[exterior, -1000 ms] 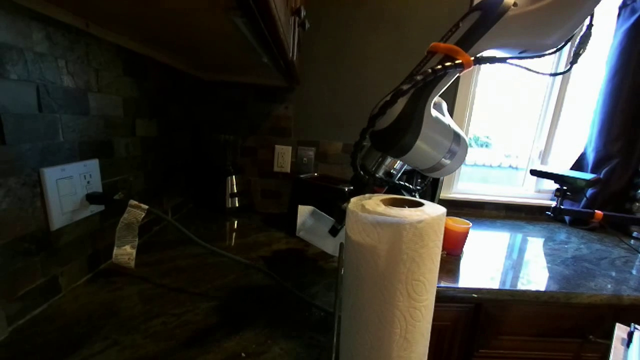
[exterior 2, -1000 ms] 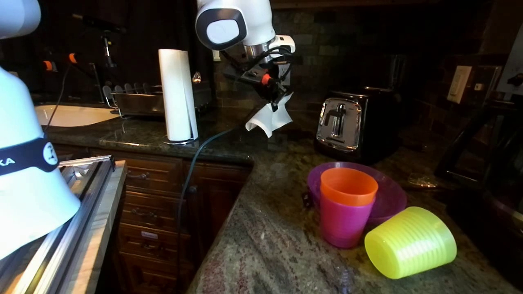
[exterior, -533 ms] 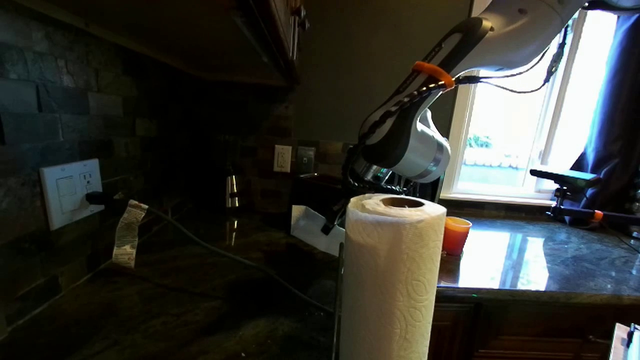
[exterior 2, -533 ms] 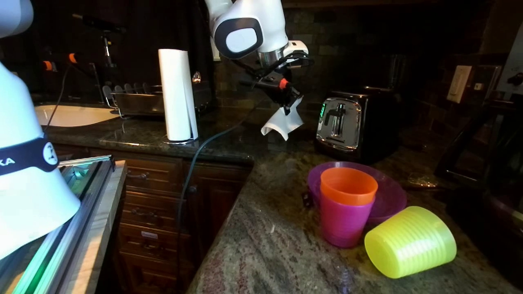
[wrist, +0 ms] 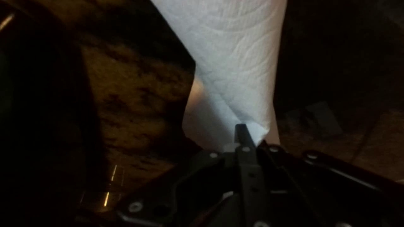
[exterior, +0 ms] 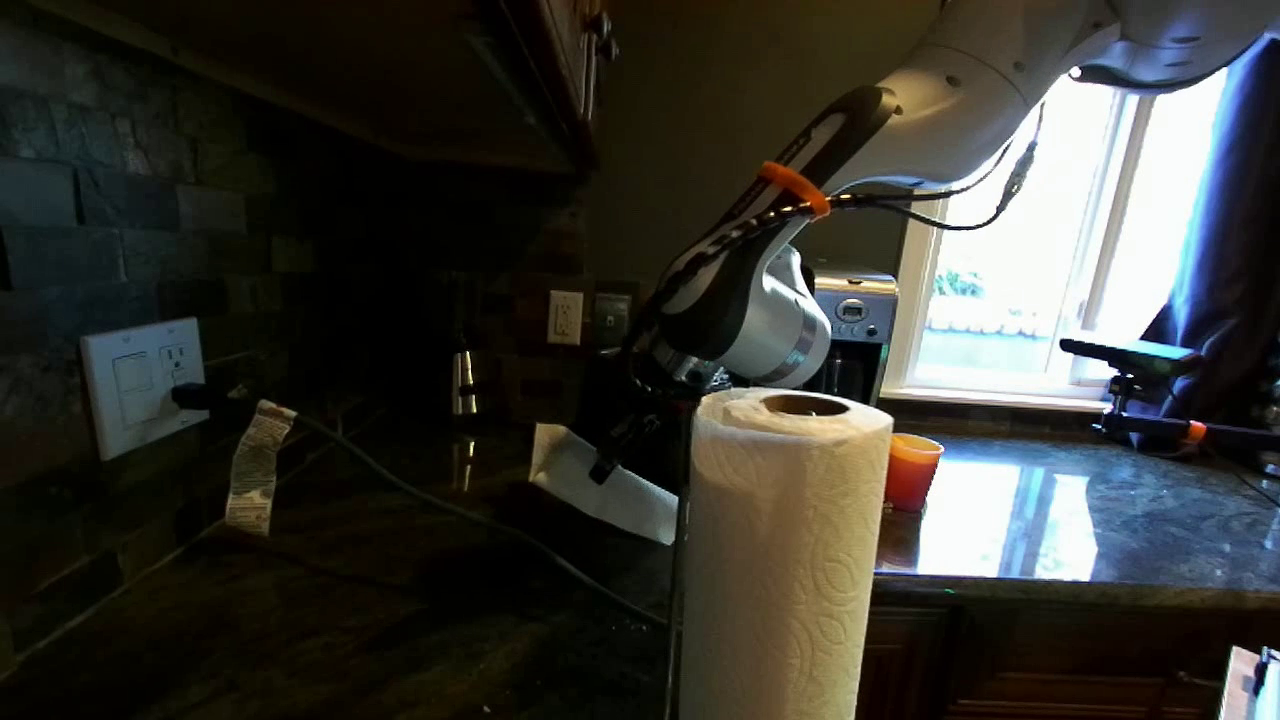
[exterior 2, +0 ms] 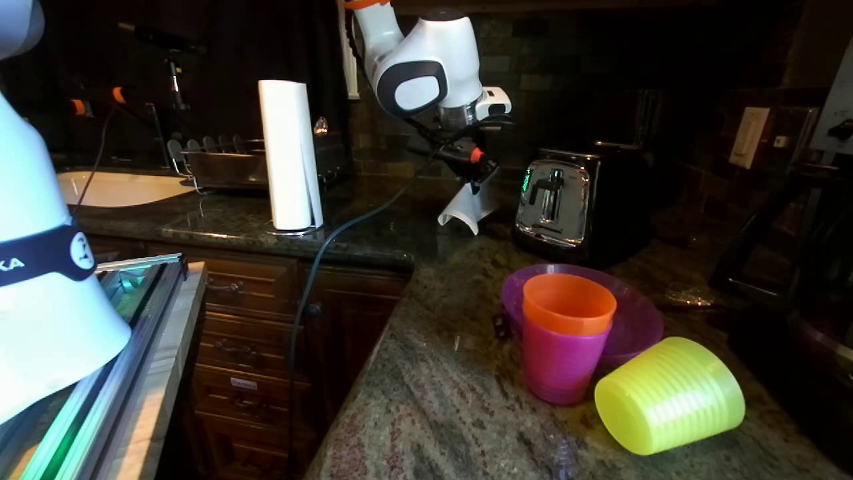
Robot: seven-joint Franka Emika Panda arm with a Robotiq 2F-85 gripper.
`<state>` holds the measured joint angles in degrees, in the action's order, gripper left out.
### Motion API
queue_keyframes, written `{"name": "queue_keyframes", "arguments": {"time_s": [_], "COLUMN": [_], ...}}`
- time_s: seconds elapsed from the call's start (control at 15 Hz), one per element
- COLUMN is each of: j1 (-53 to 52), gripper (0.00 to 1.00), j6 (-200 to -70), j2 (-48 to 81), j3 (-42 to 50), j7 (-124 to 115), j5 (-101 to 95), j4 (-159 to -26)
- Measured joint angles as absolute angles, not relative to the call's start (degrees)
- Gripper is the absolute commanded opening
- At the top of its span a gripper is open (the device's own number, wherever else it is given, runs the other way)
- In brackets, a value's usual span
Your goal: Use the napkin to wipe the countertop
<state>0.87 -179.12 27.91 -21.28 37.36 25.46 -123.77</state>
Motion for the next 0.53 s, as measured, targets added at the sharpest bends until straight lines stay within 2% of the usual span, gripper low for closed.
{"name": "queue_keyframes", "arguments": {"time_s": [0.07, 0.13, 0.2, 0.27, 0.53], "j1": [0.3, -0.3, -0.6, -0.5, -0.3], "gripper": [0.01, 0.27, 0.28, 0.33, 0.64], "j6": [-179.1, -179.1, -179.1, -179.1, -177.5], "j2": [29.0, 29.9, 30.6, 31.0, 29.3], "j3": [-21.0, -20.5, -20.2, -20.1, -20.2], "j7": [37.4, 37.3, 35.7, 32.8, 24.5], "j5": [25.5, 25.5, 23.2, 19.9, 10.4], "j4": [-122.7, -121.9, -121.3, -121.0, -120.7]}}
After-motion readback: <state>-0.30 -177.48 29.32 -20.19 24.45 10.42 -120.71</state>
